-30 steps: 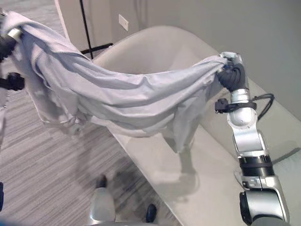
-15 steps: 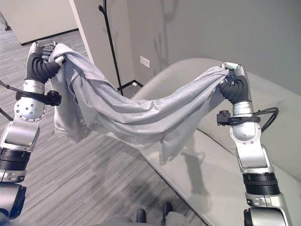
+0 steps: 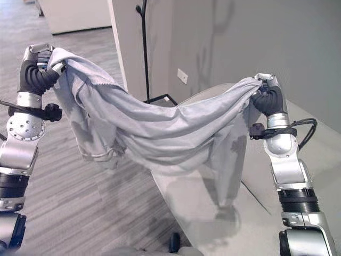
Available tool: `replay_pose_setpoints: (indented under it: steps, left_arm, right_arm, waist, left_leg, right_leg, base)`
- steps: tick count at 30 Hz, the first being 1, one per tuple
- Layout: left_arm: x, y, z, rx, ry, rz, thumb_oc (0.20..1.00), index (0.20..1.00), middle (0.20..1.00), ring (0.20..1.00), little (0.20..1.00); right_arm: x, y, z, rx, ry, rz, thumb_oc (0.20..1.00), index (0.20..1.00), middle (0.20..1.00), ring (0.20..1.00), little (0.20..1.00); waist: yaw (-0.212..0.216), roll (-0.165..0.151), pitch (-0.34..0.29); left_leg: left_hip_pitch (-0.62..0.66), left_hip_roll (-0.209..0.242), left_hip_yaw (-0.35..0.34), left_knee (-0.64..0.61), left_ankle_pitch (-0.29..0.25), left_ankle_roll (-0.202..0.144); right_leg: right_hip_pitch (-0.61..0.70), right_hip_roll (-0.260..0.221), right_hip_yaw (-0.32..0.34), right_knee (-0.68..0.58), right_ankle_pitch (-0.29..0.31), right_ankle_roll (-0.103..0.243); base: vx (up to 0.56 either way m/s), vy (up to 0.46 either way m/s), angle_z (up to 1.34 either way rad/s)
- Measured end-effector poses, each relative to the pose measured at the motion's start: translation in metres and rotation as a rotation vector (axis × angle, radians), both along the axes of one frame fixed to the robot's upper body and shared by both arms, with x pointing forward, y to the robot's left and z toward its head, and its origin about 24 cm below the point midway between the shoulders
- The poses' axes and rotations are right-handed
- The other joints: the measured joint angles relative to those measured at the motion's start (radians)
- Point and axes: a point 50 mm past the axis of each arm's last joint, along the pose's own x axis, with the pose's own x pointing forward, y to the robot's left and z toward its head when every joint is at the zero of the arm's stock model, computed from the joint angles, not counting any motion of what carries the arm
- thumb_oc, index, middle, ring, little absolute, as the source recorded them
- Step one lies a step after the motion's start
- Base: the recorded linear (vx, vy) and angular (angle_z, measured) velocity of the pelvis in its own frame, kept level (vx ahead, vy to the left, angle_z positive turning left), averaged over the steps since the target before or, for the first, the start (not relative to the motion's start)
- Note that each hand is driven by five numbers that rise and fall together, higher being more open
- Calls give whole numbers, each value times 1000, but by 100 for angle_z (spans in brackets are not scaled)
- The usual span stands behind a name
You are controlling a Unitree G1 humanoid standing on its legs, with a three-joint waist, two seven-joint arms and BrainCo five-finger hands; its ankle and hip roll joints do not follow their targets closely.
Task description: Hang the clothes on the sofa on the clothes rack.
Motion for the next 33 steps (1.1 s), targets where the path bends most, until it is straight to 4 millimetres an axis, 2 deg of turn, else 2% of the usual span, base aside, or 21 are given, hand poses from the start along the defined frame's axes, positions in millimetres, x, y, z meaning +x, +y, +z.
replay_pose_setpoints:
  steps: [2,4,5,6,8,9,10,11,12,13,15,16,17,18,19,21,22,25,27,29,33]
  left_arm:
    - [1,0,-2,-1,9,2,200,200,200,200,200]
    - [2,-3,-3,3,16,-10,200,200,200,200,200]
    - [2,-3,-4,-1,20,-12,200,200,200,200,200]
    - [3,-4,-5,-6,22,-17,200,200,200,200,200]
    - [4,-8,-6,-17,22,-34,200,200,200,200,200]
    - [5,-10,-6,-29,20,-41,200,200,200,200,200]
    - [6,-11,-10,-40,34,-47,200,200,200,200,200]
    - [8,-14,-16,-63,48,-57,200,200,200,200,200]
    - [3,-10,-12,-16,49,-54,200,200,200,200,200]
    - [3,-7,-10,-21,39,-41,200,200,200,200,200]
    - [-1,-1,-20,-12,70,-18,200,200,200,200,200]
    - [0,-4,-22,-24,72,-29,200,200,200,200,200]
    - [0,-7,-22,-35,64,-41,200,200,200,200,200]
    - [-1,-10,-21,-25,58,-52,200,200,200,200,200]
    - [-1,-11,-19,-14,52,-57,200,200,200,200,200]
    - [-1,-11,-22,-21,59,-60,200,200,200,200,200]
    - [-1,-11,-23,-16,65,-60,200,200,200,200,200]
    - [3,-9,-30,-47,86,-49,200,200,200,200,200]
    - [5,-6,-34,-50,105,-34,200,200,200,200,200]
    - [4,-6,-36,-50,113,-35,200,200,200,200,200]
    - [-1,-11,-26,-39,64,-58,200,200,200,200,200]
  right_arm:
    - [1,-2,4,6,-18,-6,200,200,200,200,200]
    - [1,-10,5,24,-21,-39,200,200,200,200,200]
    - [0,-14,6,34,-24,-53,200,200,200,200,200]
    - [0,-14,7,44,-29,-53,200,200,200,200,200]
    - [-5,-15,11,44,-51,-47,200,200,200,200,200]
    - [-10,-15,10,50,-58,-49,200,200,200,200,200]
    - [-13,-13,12,40,-67,-41,200,200,200,200,200]
    - [-16,-12,8,38,-65,-34,200,200,200,200,200]
    - [-18,2,1,47,-41,13,200,200,200,200,200]
    - [-19,8,1,67,-65,38,200,200,200,200,200]
    - [-20,23,0,76,-65,92,200,200,200,200,200]
    - [-23,24,-5,71,-48,99,200,200,200,200,200]
    - [-25,21,-8,56,-31,92,200,200,200,200,200]
    - [-25,19,-9,49,-24,85,200,200,200,200,200]
    - [-26,17,-7,40,-27,80,200,200,200,200,200]
    - [-26,14,-5,28,-28,68,200,200,200,200,200]
    - [-26,14,-6,30,-24,67,200,200,200,200,200]
    - [-25,13,-8,28,-16,65,200,200,200,200,200]
    - [-25,15,-8,26,-13,71,200,200,200,200,200]
    - [-24,11,-10,29,-3,57,200,200,200,200,200]
    - [-14,7,-6,36,-4,39,200,200,200,200,200]
  waist:
    - [11,4,14]
    - [14,24,27]
    - [18,38,28]
    - [27,52,24]
    - [32,98,7]
    - [37,98,6]
    - [38,121,-4]
    - [35,147,-24]
    - [17,118,-68]
    - [12,122,-71]
    - [33,159,-68]
    - [25,176,-71]
    - [9,188,-73]
    - [-10,191,-75]
    - [-35,182,-81]
    - [-35,179,-83]
    - [-47,180,-86]
    - [-65,184,-83]
    - [-105,172,-79]
    - [-107,162,-74]
    - [-81,173,-78]
  left_leg:
    - [-57,101,-37,-46,35,-56]
    - [-109,179,-54,-117,57,-91]
    - [-119,206,-53,-147,62,-99]
    - [-125,207,-49,-148,63,-100]
    - [-120,159,-52,-87,76,-88]
    - [-163,101,-9,33,84,-69]
    - [-197,83,0,94,55,-30]
    - [-204,70,16,107,72,-47]
    - [-185,-7,81,105,53,12]
    - [-177,-32,108,129,72,42]
    - [-115,-50,150,75,64,79]
    - [-67,-77,131,5,85,112]
    - [-31,-89,105,-59,101,125]
    - [-10,-97,90,-102,110,114]
    - [-3,-106,111,-131,134,79]
    - [15,-125,112,-164,124,93]
    - [16,-129,110,-172,136,74]
    - [42,-144,98,-194,129,83]
    - [67,-168,87,-208,142,99]
    - [145,-205,86,-225,117,96]
    - [191,-202,82,-223,106,102]
  right_leg:
    - [-2,-2,28,2,-3,5]
    - [2,-17,31,2,-14,31]
    - [3,-29,32,-2,-16,35]
    - [1,-52,43,-3,-22,43]
    - [-2,-106,58,-2,-57,51]
    - [2,-174,79,4,-96,14]
    - [-11,-208,65,44,-114,-10]
    - [-52,-242,14,176,-125,-10]
    - [-58,-314,-27,315,-76,-80]
    - [-35,-325,-80,339,-60,-70]
    - [-43,-352,-99,355,80,-93]
    - [-60,-318,-22,391,22,10]
    - [-68,-259,21,422,-63,82]
    - [-79,-202,27,427,-114,99]
    - [-97,-164,-5,407,-131,90]
    - [-134,-114,-44,350,-144,92]
    - [-146,-80,-59,292,-139,93]
    - [-230,10,-69,175,-95,94]
    - [-244,28,-115,63,-45,86]
    - [-221,24,-170,73,-17,42]
    - [-129,54,-175,76,-8,26]
  base:
    - [248,339,-10]
    - [295,445,0]
    - [202,311,-24]
    - [236,404,-52]
    - [313,604,-61]
    - [322,567,-53]
    - [326,590,-46]
    - [465,958,-31]
    - [344,869,-10]
    - [204,641,-19]
    - [113,413,-32]
    - [78,239,3]
    - [75,148,42]
    - [139,159,63]
    - [139,159,44]
    - [131,115,5]
    - [208,150,-4]
    - [151,64,1]
    - [117,-30,40]
    - [226,-57,32]
    - [216,-43,21]
